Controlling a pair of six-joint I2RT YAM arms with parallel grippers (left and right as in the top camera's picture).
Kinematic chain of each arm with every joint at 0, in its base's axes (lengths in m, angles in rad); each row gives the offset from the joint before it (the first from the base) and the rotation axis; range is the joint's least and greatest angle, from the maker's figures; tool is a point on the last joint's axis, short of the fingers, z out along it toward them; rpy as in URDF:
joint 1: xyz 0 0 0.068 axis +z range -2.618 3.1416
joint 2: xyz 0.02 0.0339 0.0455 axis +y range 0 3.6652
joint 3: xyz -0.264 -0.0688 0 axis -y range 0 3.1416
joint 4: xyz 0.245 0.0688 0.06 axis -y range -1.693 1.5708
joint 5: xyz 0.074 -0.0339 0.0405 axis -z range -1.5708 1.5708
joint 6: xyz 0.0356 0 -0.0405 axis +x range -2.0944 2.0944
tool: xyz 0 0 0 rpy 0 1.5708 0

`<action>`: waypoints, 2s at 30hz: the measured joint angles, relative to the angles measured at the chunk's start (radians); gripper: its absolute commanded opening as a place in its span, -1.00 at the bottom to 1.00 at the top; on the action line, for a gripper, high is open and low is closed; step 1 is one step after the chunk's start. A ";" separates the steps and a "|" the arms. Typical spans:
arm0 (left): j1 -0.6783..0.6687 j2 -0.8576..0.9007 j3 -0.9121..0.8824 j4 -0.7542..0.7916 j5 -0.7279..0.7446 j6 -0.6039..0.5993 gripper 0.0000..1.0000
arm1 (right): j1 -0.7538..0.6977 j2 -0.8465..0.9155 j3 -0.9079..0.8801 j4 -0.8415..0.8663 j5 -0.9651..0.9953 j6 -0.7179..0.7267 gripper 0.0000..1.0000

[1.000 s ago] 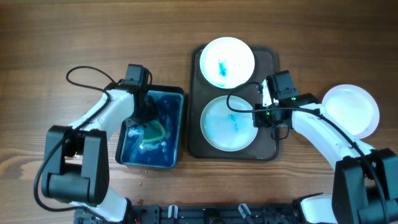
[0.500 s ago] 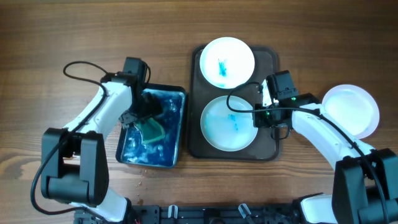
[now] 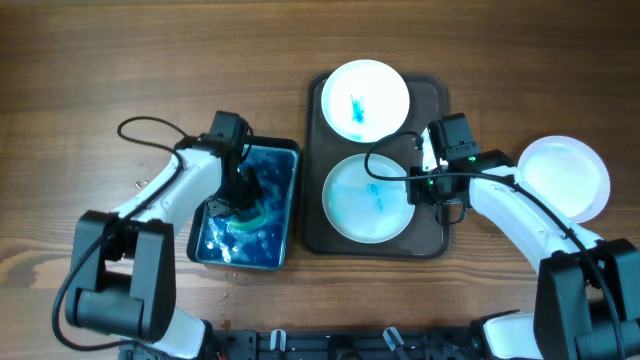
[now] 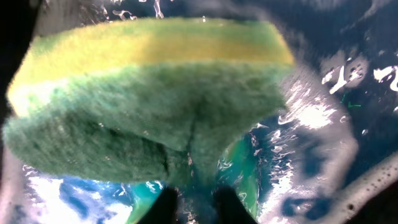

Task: Clean dirty plates on tray and stack at the side
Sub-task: 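Grasp the green sponge in the basin with the left gripper, then move the sponge to the tilted plate with the left gripper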

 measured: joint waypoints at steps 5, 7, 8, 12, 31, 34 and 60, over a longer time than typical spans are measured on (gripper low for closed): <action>0.000 -0.016 -0.014 0.004 -0.005 -0.001 -0.35 | 0.000 0.000 0.000 0.000 0.000 0.014 -0.83; 0.001 -0.016 0.006 -0.040 -0.006 0.003 0.09 | 0.000 0.000 0.000 0.000 0.000 0.016 -0.82; 0.002 -0.016 0.024 -0.086 -0.006 0.000 0.27 | 0.000 0.000 0.000 0.000 0.000 0.018 -0.82; 0.004 -0.021 0.076 -0.177 -0.005 0.001 0.51 | 0.000 0.000 0.000 0.000 0.000 0.019 -0.81; 0.006 -0.072 -0.091 0.110 -0.101 -0.023 -0.92 | 0.000 0.000 0.000 0.000 0.000 0.019 -0.78; 0.008 -0.079 -0.095 0.106 -0.102 -0.020 -0.92 | 0.000 0.000 0.000 0.000 0.000 0.019 -0.82; -0.224 -0.060 0.386 -0.023 0.167 0.070 -0.92 | 0.000 0.000 0.000 0.003 0.000 0.121 -0.91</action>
